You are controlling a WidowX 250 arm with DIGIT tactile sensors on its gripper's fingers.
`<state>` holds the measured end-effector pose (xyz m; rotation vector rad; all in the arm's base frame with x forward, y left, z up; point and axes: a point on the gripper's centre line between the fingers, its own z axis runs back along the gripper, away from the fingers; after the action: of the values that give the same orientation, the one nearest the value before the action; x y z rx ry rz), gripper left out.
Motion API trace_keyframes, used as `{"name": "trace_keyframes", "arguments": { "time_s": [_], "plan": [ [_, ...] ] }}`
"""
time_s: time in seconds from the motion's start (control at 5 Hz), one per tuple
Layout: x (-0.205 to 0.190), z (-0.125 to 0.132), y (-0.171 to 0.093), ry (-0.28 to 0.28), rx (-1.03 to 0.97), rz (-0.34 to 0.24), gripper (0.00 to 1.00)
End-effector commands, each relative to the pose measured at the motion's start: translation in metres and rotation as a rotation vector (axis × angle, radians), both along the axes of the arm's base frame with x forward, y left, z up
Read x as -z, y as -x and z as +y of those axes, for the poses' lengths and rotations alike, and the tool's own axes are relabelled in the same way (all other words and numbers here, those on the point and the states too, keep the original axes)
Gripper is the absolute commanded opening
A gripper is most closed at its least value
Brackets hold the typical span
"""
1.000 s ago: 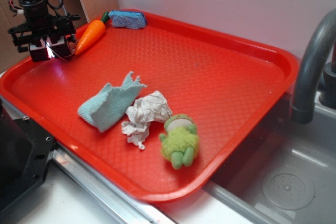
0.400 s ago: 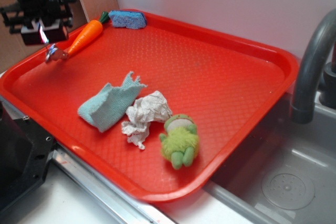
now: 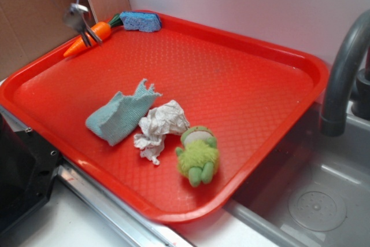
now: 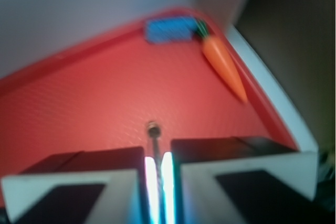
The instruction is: Grab the silver keys.
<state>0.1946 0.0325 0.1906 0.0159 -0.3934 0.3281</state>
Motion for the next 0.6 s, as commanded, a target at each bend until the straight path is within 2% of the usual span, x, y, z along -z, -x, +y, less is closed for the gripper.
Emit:
{"name": "trace_keyframes", "arguments": {
  "time_s": [0.0,0.2,0.4],
  "plan": [
    [-0.054,0.018,-0.002,0.073,0.102,0.012,0.0],
    [-0.043,0.022,-0.011,0.181,0.08,0.073,0.0],
    [-0.035,0.018,-0.015,0.189,0.085,0.108,0.0]
  ]
}}
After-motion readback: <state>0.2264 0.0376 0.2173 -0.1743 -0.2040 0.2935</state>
